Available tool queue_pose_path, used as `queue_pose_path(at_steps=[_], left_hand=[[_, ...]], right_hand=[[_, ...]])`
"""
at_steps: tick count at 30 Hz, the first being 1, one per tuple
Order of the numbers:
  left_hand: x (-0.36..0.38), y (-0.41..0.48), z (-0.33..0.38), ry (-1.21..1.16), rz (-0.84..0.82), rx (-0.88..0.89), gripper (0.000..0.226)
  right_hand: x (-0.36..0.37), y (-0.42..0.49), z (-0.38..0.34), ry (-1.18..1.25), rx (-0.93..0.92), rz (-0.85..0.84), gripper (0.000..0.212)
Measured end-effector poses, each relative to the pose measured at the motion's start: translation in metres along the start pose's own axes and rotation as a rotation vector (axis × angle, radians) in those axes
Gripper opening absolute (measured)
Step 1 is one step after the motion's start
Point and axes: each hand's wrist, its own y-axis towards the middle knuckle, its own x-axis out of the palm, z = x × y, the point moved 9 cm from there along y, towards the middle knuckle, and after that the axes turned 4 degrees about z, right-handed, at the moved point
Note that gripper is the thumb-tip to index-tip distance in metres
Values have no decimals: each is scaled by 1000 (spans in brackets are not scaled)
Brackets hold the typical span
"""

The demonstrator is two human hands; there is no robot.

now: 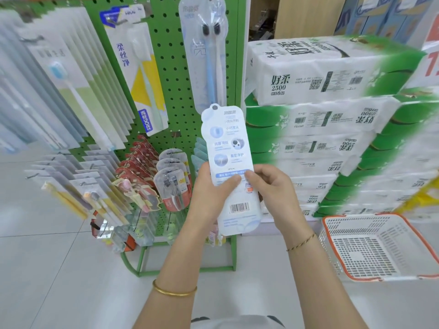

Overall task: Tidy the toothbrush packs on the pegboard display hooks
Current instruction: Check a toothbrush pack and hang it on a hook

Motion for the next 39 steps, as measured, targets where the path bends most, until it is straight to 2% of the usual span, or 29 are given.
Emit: queue_pose_path(at_steps=[5,9,16,20,23,24,28,30,32,34,36,39], left_hand=[[-8,4,13,3,45,62,6],[-14,9,14,-82,80,-11,24],[-33,14,32,-168,172,-24,22],[-40,13,37,-250,242,-41,52],[-37,15,37,-329,203,-43,44],[-36,16,35,-370,182,-46,42],[-27,16,38,-560,70,-60,28],[-23,14,42,-596,35,-60,28],[-18,12,46,-605,1,-60,31],[-16,12,48,-574,-4,-47,29],[-12,10,53,-510,-7,-15,24],[-10,6,53,-501,10,-38,39]], right_hand=[[6,-3,-4,45,9,-151,7],[9,-7,-7,44,2,-261,9],[13,-9,1,-23,9,-353,8],[16,-7,7,-38,15,-356,13],[17,-8,12,-15,31,-353,10],[19,-9,14,10,42,-364,18],[34,-19,25,34,149,-511,88],[44,-28,23,55,180,-603,102],[49,-32,17,49,162,-626,96],[49,-30,12,-50,136,-557,79],[41,-22,7,-194,104,-408,65],[22,-12,0,-276,67,-184,48]])
